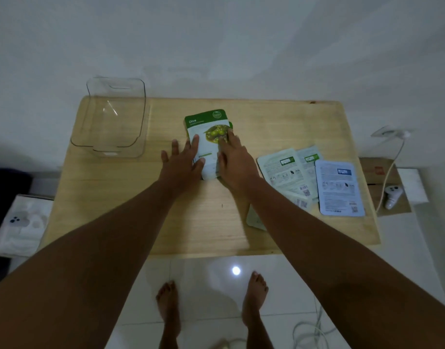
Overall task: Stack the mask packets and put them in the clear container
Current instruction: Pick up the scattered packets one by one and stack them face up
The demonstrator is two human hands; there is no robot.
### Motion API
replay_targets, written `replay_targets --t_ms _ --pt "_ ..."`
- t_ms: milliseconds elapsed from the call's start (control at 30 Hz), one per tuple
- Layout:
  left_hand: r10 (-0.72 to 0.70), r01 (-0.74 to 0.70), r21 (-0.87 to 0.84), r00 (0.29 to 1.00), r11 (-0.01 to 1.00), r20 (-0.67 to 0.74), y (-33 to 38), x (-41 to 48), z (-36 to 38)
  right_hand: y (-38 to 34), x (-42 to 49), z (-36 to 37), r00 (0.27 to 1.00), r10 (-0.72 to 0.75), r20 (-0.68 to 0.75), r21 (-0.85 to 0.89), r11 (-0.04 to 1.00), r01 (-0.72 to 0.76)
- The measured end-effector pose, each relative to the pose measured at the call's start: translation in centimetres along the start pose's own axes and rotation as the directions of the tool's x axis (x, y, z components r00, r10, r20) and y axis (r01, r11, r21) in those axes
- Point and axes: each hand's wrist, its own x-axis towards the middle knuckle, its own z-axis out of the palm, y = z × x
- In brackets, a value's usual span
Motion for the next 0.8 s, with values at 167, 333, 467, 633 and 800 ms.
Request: replay_targets --t_ms 167,333,467,633,800 --pt "0.013 -0.013 0.026 1.0 1.0 -0.023 0.0 0.0 0.0 0.3 -0.9 -1.1 1.0 0.022 -0.022 0.016 1.0 -0.022" --pt "-0.004 0.004 0.021 1.0 1.0 0.019 -0.1 0.3 -0.3 2.9 -3.0 -4.0 0.957 0.289 -0.031 -0.347 0.894 -0.281" --pt "-0.004 0.004 0.036 1.0 0.999 0.006 0.0 0.1 -0.1 3.8 -4.4 -3.6 0.905 0.416 0.085 -0.402 0.846 -0.351" --pt "-0.007 0.007 0.026 1.0 1.0 0.01 -0.1 0.2 0.0 3.8 -3.5 -3.4 0.933 0.345 0.101 -0.354 0.889 -0.29" --pt "0.005 -0.005 0.037 1.0 0.999 0.005 -0.2 0.2 0.0 4.2 -3.2 -3.8 0.961 0.276 0.024 -0.337 0.907 -0.253"
